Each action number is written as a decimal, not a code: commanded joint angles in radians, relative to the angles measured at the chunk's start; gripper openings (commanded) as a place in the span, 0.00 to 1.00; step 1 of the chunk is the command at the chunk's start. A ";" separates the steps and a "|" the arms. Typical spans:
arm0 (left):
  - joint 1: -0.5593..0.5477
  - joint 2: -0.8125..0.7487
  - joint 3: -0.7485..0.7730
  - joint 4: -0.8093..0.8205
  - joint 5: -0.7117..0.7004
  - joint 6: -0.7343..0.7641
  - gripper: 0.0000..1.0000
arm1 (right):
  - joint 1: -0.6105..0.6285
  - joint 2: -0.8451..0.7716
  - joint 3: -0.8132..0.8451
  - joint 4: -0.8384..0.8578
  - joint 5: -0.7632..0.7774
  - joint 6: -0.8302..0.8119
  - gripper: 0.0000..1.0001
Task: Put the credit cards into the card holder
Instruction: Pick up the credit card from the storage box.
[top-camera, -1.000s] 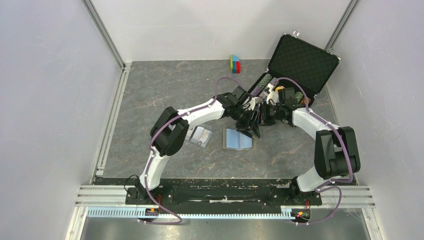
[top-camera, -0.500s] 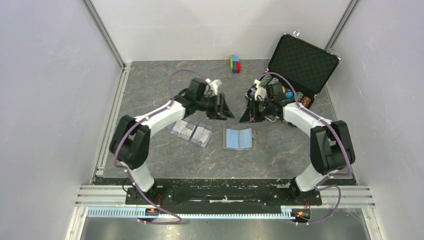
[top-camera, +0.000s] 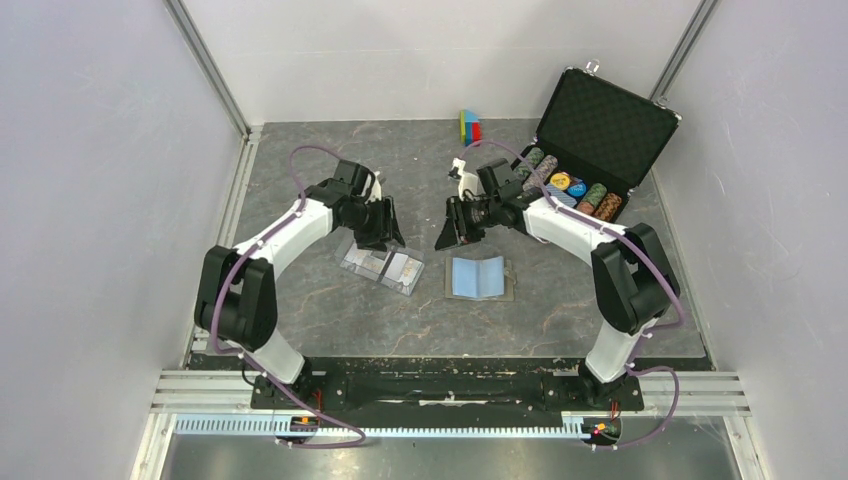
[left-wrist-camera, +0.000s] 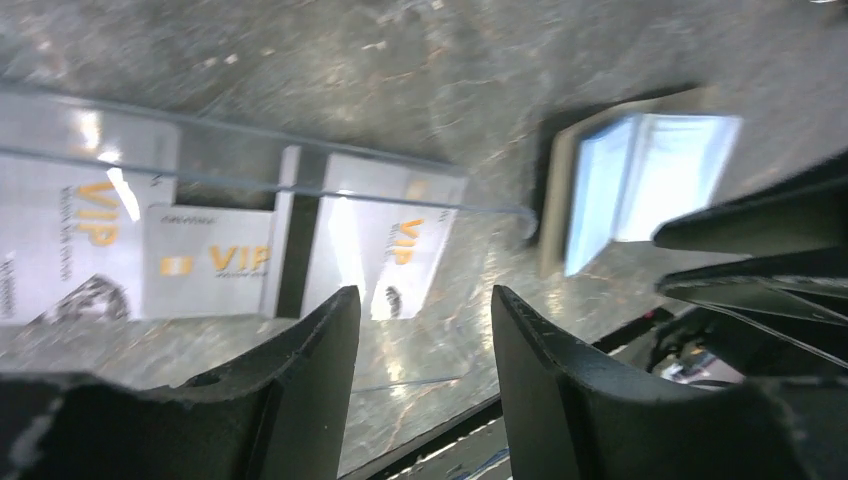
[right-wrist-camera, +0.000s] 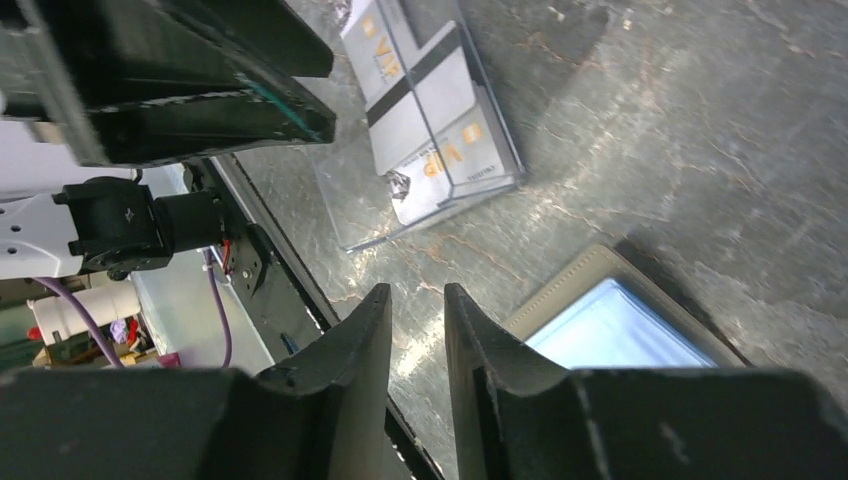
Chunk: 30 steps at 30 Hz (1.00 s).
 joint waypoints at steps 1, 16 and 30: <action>-0.001 0.028 0.050 -0.148 -0.142 0.129 0.58 | 0.023 0.024 0.063 0.022 -0.036 0.010 0.26; -0.012 0.229 0.101 -0.139 -0.141 0.146 0.60 | 0.039 0.045 0.024 0.023 -0.055 0.007 0.25; -0.093 0.248 0.089 -0.053 -0.035 0.097 0.46 | 0.041 0.049 -0.012 0.039 -0.052 0.000 0.25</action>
